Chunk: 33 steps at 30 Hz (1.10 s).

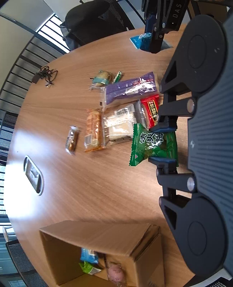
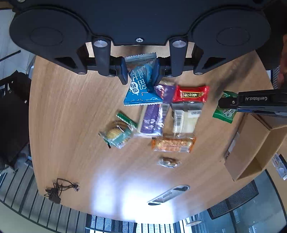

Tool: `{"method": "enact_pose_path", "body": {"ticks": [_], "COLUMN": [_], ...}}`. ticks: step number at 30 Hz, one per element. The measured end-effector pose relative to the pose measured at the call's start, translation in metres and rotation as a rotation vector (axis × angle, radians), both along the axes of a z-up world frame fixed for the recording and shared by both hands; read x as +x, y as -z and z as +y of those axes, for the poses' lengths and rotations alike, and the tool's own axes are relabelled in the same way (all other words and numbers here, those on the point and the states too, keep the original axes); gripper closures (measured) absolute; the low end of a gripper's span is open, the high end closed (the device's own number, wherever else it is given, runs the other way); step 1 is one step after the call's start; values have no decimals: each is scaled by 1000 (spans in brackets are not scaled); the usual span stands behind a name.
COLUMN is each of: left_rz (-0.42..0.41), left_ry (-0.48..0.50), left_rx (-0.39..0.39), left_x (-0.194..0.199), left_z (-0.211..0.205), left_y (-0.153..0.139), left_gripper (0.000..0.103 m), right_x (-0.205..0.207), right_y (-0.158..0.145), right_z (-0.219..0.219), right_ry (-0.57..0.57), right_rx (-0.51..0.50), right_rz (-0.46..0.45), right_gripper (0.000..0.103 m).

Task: Organize snacks
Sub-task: 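Carry both packs over the cardboard box and open both grippers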

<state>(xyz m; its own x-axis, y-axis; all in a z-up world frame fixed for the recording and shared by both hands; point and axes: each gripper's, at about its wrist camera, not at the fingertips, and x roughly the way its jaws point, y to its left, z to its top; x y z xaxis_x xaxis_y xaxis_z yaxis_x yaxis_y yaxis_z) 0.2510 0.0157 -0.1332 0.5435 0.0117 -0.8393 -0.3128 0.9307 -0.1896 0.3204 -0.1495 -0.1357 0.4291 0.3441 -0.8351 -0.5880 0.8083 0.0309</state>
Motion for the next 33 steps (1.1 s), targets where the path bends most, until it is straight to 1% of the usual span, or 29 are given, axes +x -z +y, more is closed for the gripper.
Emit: {"method": "enact_pose_path", "body": {"ticks": [8,16,29,33], "left_rz": [-67,-105,-150,-160], "left_ry": [-13,-28,-62,-70], "left_rx": [-1,-2,1,12], "left_x": [-10,-20,-30,-31], "left_z": [9,21,41,50], "left_y": [-31,-49,-70,-77], "left_gripper": [77,77,77,77], "right_x": [-14,-21,-28,-28], "right_y": [-29,-52,-71,-77], "right_z": [22,39,54,61], "right_ry": [-42,-67,-90,-94], "right_rx": [22,50,69,76], "right_rz": [-47,-80,-120,-134], "right_gripper": [74,74,74,74]}}
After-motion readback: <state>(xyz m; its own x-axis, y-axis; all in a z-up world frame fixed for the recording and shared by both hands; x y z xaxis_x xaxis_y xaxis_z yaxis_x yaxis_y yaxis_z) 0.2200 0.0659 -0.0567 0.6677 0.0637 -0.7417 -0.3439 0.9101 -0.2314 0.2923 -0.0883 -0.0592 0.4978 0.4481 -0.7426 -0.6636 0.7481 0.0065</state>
